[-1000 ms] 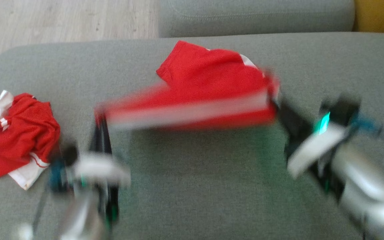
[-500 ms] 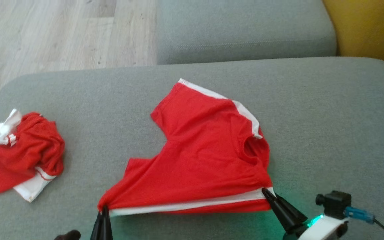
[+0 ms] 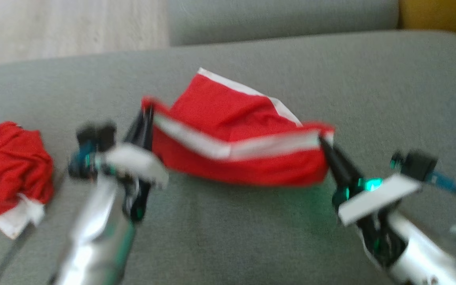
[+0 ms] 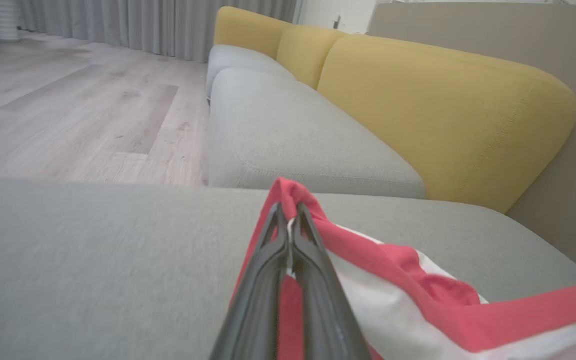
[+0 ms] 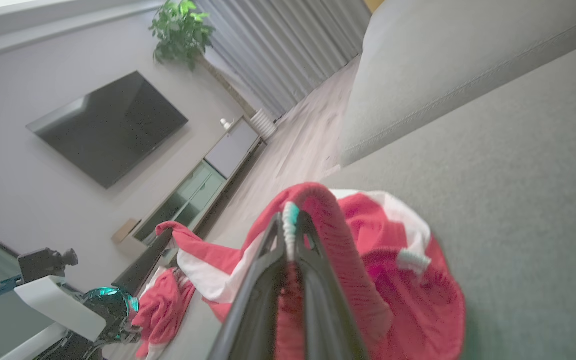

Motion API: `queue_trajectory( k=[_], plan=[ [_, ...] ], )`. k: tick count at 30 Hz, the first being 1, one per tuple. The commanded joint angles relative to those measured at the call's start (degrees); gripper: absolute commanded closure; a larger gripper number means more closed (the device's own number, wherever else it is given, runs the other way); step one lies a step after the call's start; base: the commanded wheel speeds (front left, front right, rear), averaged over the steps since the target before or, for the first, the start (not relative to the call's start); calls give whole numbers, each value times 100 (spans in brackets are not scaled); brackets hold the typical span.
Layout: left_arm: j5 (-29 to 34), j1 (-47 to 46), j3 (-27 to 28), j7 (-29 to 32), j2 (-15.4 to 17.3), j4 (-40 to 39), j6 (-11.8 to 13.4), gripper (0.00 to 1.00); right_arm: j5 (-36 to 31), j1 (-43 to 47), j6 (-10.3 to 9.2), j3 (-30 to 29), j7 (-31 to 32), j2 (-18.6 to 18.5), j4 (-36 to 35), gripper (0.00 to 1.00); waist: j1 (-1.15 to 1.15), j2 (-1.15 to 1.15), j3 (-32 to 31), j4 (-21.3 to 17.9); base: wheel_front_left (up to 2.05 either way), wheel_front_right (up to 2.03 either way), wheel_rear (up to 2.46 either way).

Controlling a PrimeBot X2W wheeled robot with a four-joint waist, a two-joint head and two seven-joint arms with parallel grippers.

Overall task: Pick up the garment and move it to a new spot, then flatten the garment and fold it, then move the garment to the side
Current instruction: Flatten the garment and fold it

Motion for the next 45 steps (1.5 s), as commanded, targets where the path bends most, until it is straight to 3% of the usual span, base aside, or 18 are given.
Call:
queue_trajectory(
  k=[1,12,19,24,25,26,27,34,35,40,45],
  plan=[
    [-14,-642,44,200,161,46,-53,100,112,-353,-4,-109,-37,61,-30,100,-2,0,435,-252,0,0,0],
    [165,-2726,-398,952,347,1285,-35,100,-32,-1023,-4,-505,-38,674,129,100,-2,0,1371,-852,0,0,0],
    [376,-3388,-449,610,451,2076,244,100,-269,-1059,-4,-765,-39,1040,284,100,-2,0,1647,-1148,0,0,0],
    [524,-3596,-563,440,483,2608,421,100,-309,-1079,-4,-575,-39,1150,515,97,-2,0,1702,-1214,0,0,0],
    [562,-3607,-605,425,484,2709,441,65,-291,-1089,-4,-519,-39,1164,566,62,-2,0,1700,-1214,0,0,0],
    [574,-3611,-626,384,477,2791,445,16,-269,-1098,-4,-469,-39,1175,631,5,-2,0,1692,-1212,0,0,0],
    [557,-3608,-618,337,465,2868,454,0,-300,-1125,-4,-427,-39,1167,684,0,-2,0,1679,-1206,0,0,0],
    [480,-3409,-569,-379,416,3189,580,0,-1324,-965,-4,-1114,-39,1148,979,0,-2,0,1427,-1063,0,0,0],
    [433,-3273,-546,-548,398,3240,546,0,-1873,-847,-4,-1512,-39,1151,1035,0,-2,0,1322,-1020,0,0,0],
    [163,-2850,-351,-784,292,3220,368,0,-3387,-461,-4,-2598,-39,1267,998,0,-2,0,1107,-913,0,0,0],
    [-119,-2450,-168,-834,143,3074,175,0,-4496,-125,-4,-3441,-39,1489,832,0,-2,0,1043,-856,0,0,0]
  ],
)
